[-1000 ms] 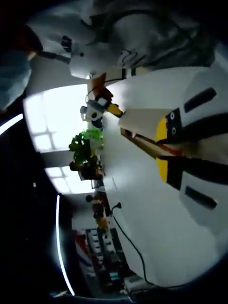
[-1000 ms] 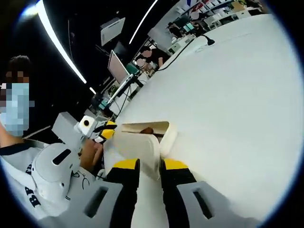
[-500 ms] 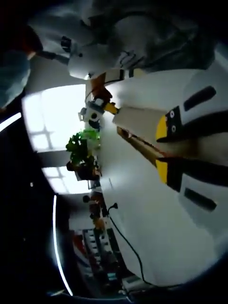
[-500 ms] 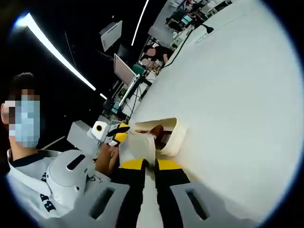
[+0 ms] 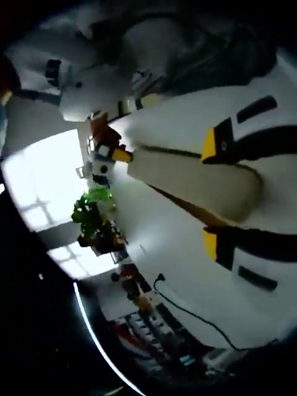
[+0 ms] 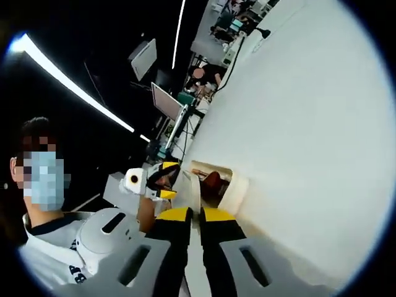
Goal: Arrange the utensils inside the cutlery case until each visible utensil rests in its matching compartment.
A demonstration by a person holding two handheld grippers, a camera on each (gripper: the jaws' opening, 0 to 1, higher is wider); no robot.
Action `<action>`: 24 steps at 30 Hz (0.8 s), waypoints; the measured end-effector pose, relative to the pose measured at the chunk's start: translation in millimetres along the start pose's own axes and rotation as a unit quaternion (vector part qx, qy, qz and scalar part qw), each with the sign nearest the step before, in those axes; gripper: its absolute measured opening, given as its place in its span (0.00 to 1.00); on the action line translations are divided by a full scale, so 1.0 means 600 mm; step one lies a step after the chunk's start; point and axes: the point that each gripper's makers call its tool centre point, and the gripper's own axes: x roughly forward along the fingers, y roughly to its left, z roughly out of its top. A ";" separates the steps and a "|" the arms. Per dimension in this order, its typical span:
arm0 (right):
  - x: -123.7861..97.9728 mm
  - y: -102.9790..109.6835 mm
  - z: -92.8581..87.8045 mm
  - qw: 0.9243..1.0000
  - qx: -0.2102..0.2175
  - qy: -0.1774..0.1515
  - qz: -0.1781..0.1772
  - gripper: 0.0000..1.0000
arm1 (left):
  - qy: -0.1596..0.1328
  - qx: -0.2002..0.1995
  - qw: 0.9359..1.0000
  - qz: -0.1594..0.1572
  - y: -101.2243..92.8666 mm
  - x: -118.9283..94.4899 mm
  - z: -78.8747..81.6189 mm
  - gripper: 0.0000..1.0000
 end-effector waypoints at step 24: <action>0.003 0.026 -0.002 0.999 0.016 0.007 0.031 0.04 | 0.104 0.066 0.989 -0.080 -0.031 0.039 -0.020 0.43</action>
